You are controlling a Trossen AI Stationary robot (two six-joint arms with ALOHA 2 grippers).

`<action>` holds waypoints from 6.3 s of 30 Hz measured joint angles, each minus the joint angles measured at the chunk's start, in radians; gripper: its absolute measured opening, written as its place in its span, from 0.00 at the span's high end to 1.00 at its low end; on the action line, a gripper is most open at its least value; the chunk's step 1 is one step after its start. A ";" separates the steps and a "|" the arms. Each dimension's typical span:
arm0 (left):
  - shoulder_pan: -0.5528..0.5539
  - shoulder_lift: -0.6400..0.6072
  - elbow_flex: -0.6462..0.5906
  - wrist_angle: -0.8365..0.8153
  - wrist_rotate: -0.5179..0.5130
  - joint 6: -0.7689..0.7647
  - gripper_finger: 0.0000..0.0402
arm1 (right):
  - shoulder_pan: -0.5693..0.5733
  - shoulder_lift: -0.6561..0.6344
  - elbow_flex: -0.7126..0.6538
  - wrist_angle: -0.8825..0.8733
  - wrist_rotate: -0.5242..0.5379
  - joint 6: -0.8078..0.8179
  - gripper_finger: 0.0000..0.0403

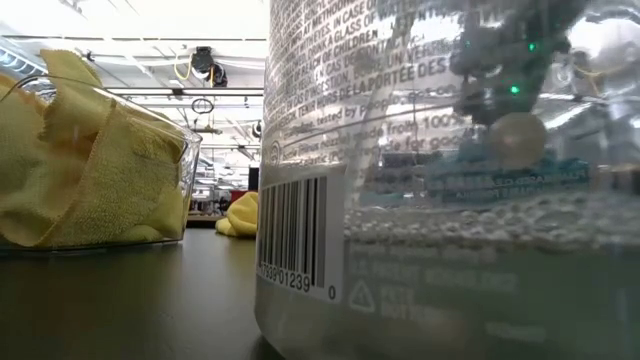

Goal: Sort microfiber towel by color & place in baskets
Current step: Put the blue microfiber towel into the top transparent bin, then put the yellow microfiber towel into the bottom transparent bin

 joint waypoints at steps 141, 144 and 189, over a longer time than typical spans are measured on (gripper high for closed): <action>0.222 -0.438 -0.264 -0.334 0.517 -0.274 0.99 | 0.262 0.003 0.457 -0.218 -0.147 0.253 0.46; 0.189 -0.484 -0.264 -0.370 0.595 -0.286 0.99 | 0.262 0.003 0.457 -0.218 -0.147 0.247 0.46; 0.098 -0.369 -0.505 -0.606 0.556 -0.384 1.00 | 0.257 0.003 0.457 -0.214 -0.100 0.207 0.46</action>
